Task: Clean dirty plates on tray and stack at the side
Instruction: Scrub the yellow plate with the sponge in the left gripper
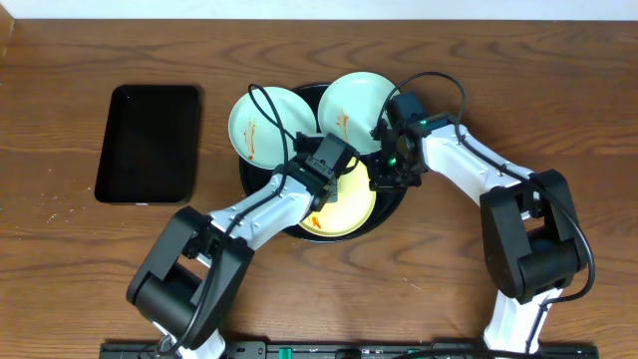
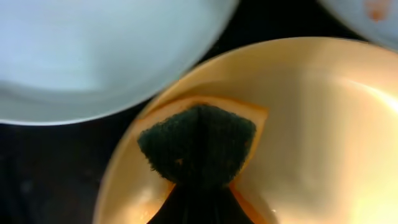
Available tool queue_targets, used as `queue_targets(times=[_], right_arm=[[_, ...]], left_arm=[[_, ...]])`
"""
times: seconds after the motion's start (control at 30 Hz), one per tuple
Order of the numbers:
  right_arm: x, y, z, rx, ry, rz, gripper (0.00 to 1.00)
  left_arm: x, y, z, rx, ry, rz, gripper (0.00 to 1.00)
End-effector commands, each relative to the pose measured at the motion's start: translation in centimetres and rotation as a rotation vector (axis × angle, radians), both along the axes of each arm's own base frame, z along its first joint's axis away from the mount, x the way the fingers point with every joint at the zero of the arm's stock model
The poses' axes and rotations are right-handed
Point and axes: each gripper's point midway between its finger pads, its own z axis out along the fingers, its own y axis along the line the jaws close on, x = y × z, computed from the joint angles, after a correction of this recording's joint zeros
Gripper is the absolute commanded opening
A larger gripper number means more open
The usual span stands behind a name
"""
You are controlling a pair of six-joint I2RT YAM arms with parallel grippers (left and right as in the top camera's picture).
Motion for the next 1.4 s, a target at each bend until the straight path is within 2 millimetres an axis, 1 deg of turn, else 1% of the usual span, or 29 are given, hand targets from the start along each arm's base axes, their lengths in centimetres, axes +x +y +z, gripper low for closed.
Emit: queue_targets(times=[0.0, 0.07, 0.13, 0.3, 0.33, 0.37, 0.47, 0.57, 0.63, 0.7, 0.8, 0.83, 0.93, 1.0, 1.07, 1.17, 1.23, 1.27, 1.33, 1.37], right_arm=[[0.7, -0.1, 0.9, 0.02, -0.025, 0.004, 0.01], [0.7, -0.1, 0.9, 0.02, -0.025, 0.004, 0.01], [0.7, -0.1, 0.9, 0.02, -0.025, 0.005, 0.01], [0.6, -0.1, 0.9, 0.019, -0.027, 0.013, 0.01], [0.6, -0.1, 0.9, 0.019, -0.026, 0.014, 0.01], [0.6, -0.1, 0.9, 0.019, -0.026, 0.013, 0.01], [0.6, -0.1, 0.9, 0.019, -0.027, 0.014, 0.01], [0.6, -0.2, 0.9, 0.019, -0.025, 0.01, 0.01], [0.6, -0.4, 0.9, 0.016, -0.02, 0.007, 0.01], [0.5, -0.4, 0.9, 0.016, -0.017, 0.007, 0.01], [0.5, -0.4, 0.9, 0.015, -0.017, 0.007, 0.01], [0.5, -0.4, 0.9, 0.015, -0.016, 0.007, 0.01], [0.5, -0.4, 0.9, 0.015, -0.015, 0.007, 0.01], [0.5, -0.4, 0.9, 0.015, -0.016, 0.007, 0.01], [0.5, -0.4, 0.9, 0.015, -0.016, 0.007, 0.01], [0.5, -0.4, 0.9, 0.015, -0.016, 0.007, 0.01], [0.5, -0.4, 0.9, 0.015, -0.016, 0.007, 0.01], [0.5, -0.4, 0.9, 0.015, -0.016, 0.007, 0.01], [0.5, -0.4, 0.9, 0.015, -0.016, 0.007, 0.01], [0.5, -0.4, 0.9, 0.015, -0.017, 0.007, 0.01]], left_arm=[[-1.4, 2.2, -1.7, 0.094, 0.069, 0.016, 0.07], [-3.2, 1.2, -2.4, 0.04, 0.162, -0.013, 0.08], [-4.5, 0.0, -2.3, -0.032, 0.23, -0.038, 0.07], [-7.2, -5.1, -0.9, -0.323, 0.381, -0.114, 0.08], [-7.7, -5.9, -0.7, -0.373, 0.41, -0.114, 0.08], [-7.8, -6.2, -0.6, -0.399, 0.424, -0.099, 0.08], [-7.0, -6.1, -0.7, -0.377, 0.379, -0.079, 0.07], [-5.3, -5.9, -0.6, -0.357, 0.301, -0.073, 0.07], [-3.8, -5.4, -0.5, -0.321, 0.225, -0.059, 0.08], [-2.2, -4.5, -0.3, -0.263, 0.141, -0.031, 0.08], [-0.2, -2.4, 0.0, -0.153, 0.031, 0.022, 0.07], [0.3, -1.6, 0.1, -0.112, 0.002, 0.04, 0.08], [0.8, -0.2, 0.4, -0.028, -0.039, 0.046, 0.07], [0.6, 0.4, 0.4, 0.018, -0.035, 0.03, 0.07], [-0.2, 0.9, 0.0, 0.043, 0.005, 0.023, 0.07], [-2.8, 1.0, -1.0, 0.032, 0.131, -0.002, 0.08], [-5.1, -0.3, -1.6, -0.049, 0.252, -0.042, 0.07], [-5.9, -1.3, -1.7, -0.11, 0.298, -0.061, 0.07], [-7.1, -3.9, -1.4, -0.251, 0.367, -0.104, 0.08], [-7.2, -5.2, -1.1, -0.319, 0.382, -0.128, 0.08]])
